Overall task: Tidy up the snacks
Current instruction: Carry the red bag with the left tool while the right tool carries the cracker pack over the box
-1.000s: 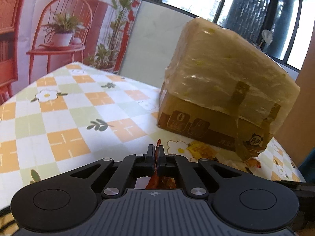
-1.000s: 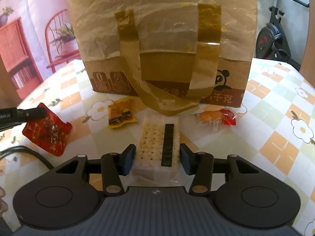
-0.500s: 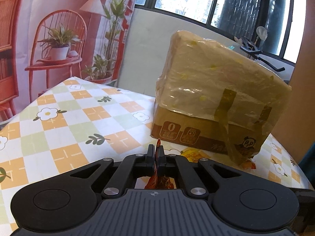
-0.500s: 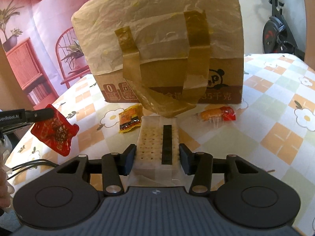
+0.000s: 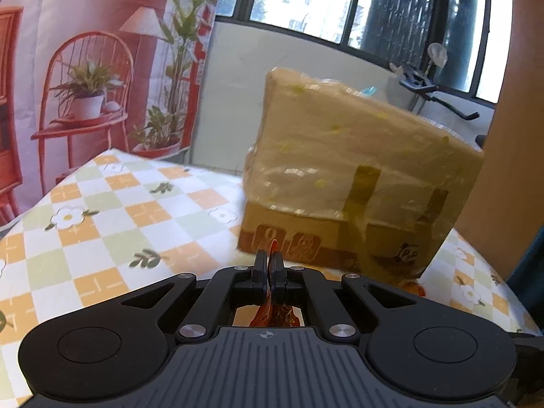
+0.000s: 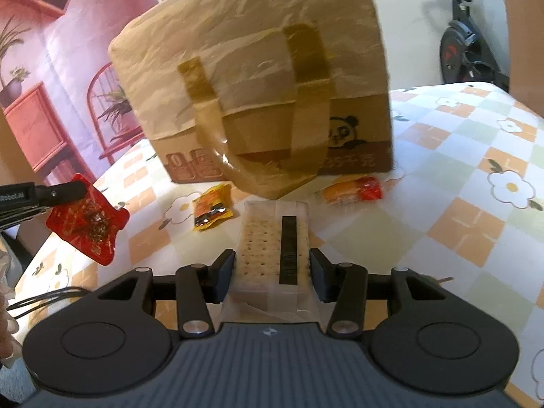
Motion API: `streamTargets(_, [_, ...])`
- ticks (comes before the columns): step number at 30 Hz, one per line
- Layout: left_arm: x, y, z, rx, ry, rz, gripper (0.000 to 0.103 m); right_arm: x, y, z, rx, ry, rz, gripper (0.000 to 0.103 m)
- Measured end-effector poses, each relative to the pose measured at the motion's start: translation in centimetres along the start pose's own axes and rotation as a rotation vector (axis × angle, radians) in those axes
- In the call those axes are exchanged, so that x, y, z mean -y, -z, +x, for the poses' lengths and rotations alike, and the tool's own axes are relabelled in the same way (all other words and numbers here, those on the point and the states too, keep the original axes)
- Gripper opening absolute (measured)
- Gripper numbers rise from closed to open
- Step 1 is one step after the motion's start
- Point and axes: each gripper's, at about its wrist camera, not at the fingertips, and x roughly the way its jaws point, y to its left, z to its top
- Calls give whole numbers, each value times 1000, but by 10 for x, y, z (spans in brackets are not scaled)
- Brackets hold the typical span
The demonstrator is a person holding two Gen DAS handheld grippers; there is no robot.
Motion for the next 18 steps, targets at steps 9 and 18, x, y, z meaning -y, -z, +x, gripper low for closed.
streamTargets(9, [19, -36, -3, 92, 83, 23, 3, 26, -5, -31, 17, 84, 48, 49])
streamTargets(18, [37, -51, 5, 117, 149, 44, 3, 37, -14, -68, 111, 72, 127, 49])
